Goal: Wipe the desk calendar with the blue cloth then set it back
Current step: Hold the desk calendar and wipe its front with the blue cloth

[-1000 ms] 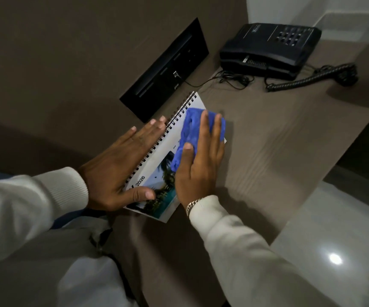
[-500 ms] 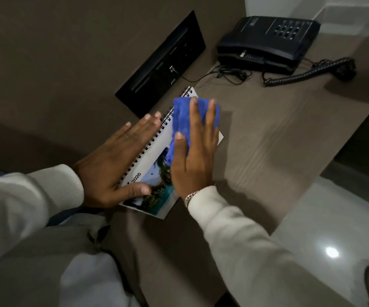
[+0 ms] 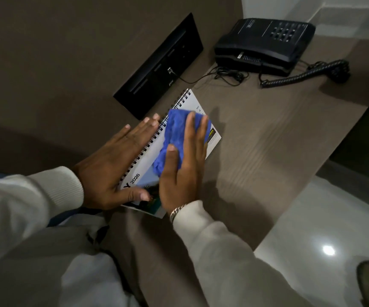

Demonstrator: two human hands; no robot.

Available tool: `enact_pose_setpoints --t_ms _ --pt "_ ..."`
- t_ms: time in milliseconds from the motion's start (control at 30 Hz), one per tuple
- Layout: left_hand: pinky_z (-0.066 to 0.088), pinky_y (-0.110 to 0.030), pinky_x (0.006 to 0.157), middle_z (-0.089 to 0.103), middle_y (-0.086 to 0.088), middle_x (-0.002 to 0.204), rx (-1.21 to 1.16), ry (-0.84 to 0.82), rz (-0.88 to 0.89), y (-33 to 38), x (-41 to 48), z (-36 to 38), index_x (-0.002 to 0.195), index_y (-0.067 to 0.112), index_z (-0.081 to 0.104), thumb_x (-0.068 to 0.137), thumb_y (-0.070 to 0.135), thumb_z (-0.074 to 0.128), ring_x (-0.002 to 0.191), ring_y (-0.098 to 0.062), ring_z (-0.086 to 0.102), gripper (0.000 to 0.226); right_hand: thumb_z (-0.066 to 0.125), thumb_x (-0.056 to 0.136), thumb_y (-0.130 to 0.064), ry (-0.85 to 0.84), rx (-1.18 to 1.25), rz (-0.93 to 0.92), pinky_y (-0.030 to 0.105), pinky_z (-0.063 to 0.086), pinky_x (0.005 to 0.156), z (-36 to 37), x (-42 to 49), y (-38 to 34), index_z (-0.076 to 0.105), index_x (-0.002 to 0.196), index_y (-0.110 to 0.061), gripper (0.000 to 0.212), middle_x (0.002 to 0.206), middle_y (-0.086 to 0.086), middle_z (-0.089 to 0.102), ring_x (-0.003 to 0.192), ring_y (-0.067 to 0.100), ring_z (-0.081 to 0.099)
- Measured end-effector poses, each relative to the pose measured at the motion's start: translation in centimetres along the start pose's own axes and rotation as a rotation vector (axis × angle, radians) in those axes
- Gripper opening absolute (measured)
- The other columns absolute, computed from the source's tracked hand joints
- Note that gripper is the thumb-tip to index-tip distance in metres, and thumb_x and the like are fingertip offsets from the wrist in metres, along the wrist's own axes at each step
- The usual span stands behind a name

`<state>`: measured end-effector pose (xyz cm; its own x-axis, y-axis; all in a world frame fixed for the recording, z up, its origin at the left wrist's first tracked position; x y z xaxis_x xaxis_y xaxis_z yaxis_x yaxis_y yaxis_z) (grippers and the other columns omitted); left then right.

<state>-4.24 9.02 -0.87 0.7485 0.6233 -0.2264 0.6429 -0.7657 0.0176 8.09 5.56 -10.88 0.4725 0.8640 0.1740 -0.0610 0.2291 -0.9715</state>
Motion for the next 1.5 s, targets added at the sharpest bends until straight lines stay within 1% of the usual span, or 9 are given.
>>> enact_pose_setpoints --t_ms 167,400,567,767,867,1000,1233,1333,1500 --pt "0.007 -0.044 0.125 -0.007 -0.002 0.168 0.0 -0.018 -0.019 0.0 0.1 -0.1 0.157 0.012 -0.008 0.08 0.08 0.034 0.156 -0.019 0.0 0.111 0.037 0.104 -0.019 -0.013 -0.045 0.264 0.053 0.026 0.121 -1.5 0.3 2.0 0.008 0.144 -0.044 0.056 0.164 -0.01 -0.002 0.154 0.014 0.003" --pt "0.006 -0.042 0.125 -0.006 -0.002 0.168 0.006 -0.021 -0.022 0.1 0.0 -0.2 0.157 0.014 -0.008 0.081 0.079 0.034 0.156 -0.018 -0.001 0.109 0.042 0.099 -0.017 -0.128 -0.034 0.111 0.049 0.023 0.123 -1.3 -4.8 0.4 0.013 0.145 -0.033 0.057 0.165 0.006 0.008 0.154 0.019 0.006" --pt "0.006 -0.046 0.125 -0.006 -0.006 0.168 0.034 0.0 -0.006 0.2 0.0 -0.3 0.156 0.012 -0.008 0.083 0.078 0.032 0.156 -0.021 -0.001 0.106 0.046 0.101 -0.022 -0.062 0.07 0.072 0.01 0.013 0.118 -1.0 0.7 -0.6 0.015 0.149 -0.036 0.059 0.167 -0.001 0.01 0.153 0.008 0.007" --pt "0.009 -0.052 0.124 -0.005 -0.008 0.168 0.042 -0.001 -0.02 0.4 0.1 -0.4 0.157 0.01 -0.007 0.083 0.078 0.029 0.156 -0.022 -0.003 0.106 0.043 0.102 -0.022 -0.084 -0.033 0.34 0.047 0.033 0.12 -1.9 -0.8 1.3 0.006 0.146 -0.046 0.062 0.167 -0.007 -0.002 0.154 0.017 0.009" --pt "0.01 -0.053 0.123 -0.003 -0.01 0.168 0.039 0.01 -0.012 0.3 0.0 -0.3 0.157 0.007 -0.003 0.083 0.076 0.031 0.156 -0.024 -0.002 0.107 0.047 0.101 -0.012 -0.123 -0.08 0.15 0.05 0.027 0.122 -1.6 -4.4 0.6 0.015 0.145 -0.031 0.057 0.165 0.006 0.009 0.154 0.023 0.011" --pt "0.006 -0.046 0.125 -0.004 -0.006 0.168 0.01 0.027 -0.017 0.1 -0.1 -0.1 0.157 0.009 -0.004 0.082 0.077 0.034 0.156 -0.021 -0.003 0.108 0.058 0.092 -0.004 -0.068 -0.04 0.005 0.036 0.033 0.12 -0.4 -6.8 -0.7 0.029 0.142 -0.015 0.058 0.156 0.019 0.034 0.148 0.032 0.03" --pt "0.006 -0.047 0.125 -0.006 -0.006 0.167 0.023 0.031 -0.023 0.2 -0.1 -0.1 0.156 0.006 -0.004 0.082 0.079 0.029 0.156 -0.021 -0.004 0.109 0.045 0.1 -0.008 -0.029 -0.026 -0.103 0.048 0.025 0.123 -0.8 0.9 -0.1 0.016 0.146 -0.02 0.055 0.16 0.007 0.021 0.152 0.029 0.02" --pt "0.007 -0.05 0.125 -0.005 -0.007 0.168 0.004 0.036 -0.027 0.1 -0.1 -0.1 0.156 0.006 -0.004 0.083 0.078 0.03 0.156 -0.021 -0.004 0.108 0.044 0.101 -0.006 -0.043 -0.071 -0.01 0.032 0.02 0.124 -1.5 2.8 1.1 0.022 0.149 -0.012 0.054 0.162 0.015 0.024 0.152 0.027 0.018" --pt "0.011 -0.054 0.123 -0.004 -0.009 0.168 -0.008 0.028 -0.028 0.0 0.0 0.1 0.156 0.007 -0.004 0.083 0.077 0.03 0.156 -0.024 -0.001 0.107 0.047 0.1 -0.009 -0.036 -0.198 0.197 0.027 0.03 0.116 -2.5 0.2 2.3 0.027 0.151 -0.012 0.054 0.162 0.013 0.025 0.148 0.028 0.031"
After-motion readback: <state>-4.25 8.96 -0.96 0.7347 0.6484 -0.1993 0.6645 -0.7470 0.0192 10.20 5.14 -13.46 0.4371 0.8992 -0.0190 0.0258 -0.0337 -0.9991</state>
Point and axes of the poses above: each hand's wrist, its own x-axis towards the middle knuckle, its own z-axis out of the palm, y = z × x, the point moved 1 cm from there along x, towards the middle knuckle
